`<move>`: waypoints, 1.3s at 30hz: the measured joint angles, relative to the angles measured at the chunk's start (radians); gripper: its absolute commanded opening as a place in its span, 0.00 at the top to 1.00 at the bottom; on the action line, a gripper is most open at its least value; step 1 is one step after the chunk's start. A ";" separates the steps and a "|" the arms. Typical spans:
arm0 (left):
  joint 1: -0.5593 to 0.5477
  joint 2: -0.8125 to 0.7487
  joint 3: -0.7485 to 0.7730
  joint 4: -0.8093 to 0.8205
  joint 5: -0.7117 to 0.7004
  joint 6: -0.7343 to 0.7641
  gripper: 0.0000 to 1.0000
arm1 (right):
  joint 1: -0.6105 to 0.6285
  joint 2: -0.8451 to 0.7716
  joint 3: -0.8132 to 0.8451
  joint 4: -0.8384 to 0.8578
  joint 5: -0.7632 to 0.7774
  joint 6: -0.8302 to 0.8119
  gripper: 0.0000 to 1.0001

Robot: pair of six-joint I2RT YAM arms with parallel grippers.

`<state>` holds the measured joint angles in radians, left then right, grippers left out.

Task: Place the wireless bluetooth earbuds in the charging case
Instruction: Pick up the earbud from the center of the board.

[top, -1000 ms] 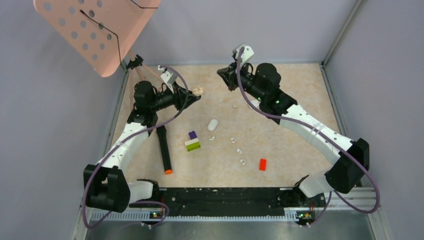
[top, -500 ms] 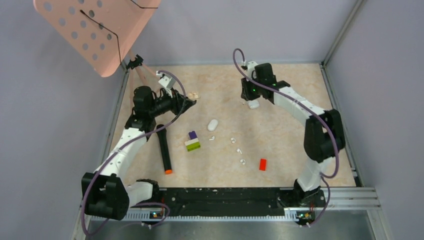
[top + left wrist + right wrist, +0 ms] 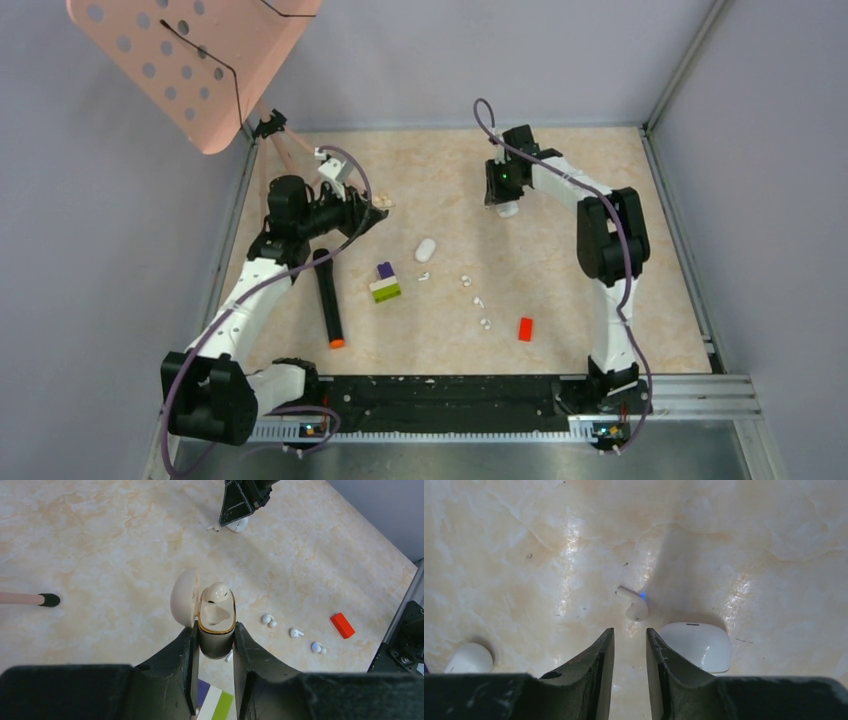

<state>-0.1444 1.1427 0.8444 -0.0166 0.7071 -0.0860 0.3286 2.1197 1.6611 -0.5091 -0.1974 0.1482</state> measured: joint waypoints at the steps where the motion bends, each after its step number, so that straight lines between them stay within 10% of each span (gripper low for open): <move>1: 0.000 0.000 0.002 -0.013 -0.005 0.003 1.00 | 0.000 0.013 0.011 -0.006 0.006 0.012 0.70; 39: 0.013 0.014 0.027 -0.060 -0.047 0.015 1.00 | 0.027 0.100 0.073 -0.029 0.084 0.061 0.86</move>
<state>-0.1314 1.1568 0.8715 -0.0765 0.6601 -0.0708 0.3557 2.2192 1.7344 -0.5377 -0.1135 0.2092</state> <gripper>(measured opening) 0.306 0.206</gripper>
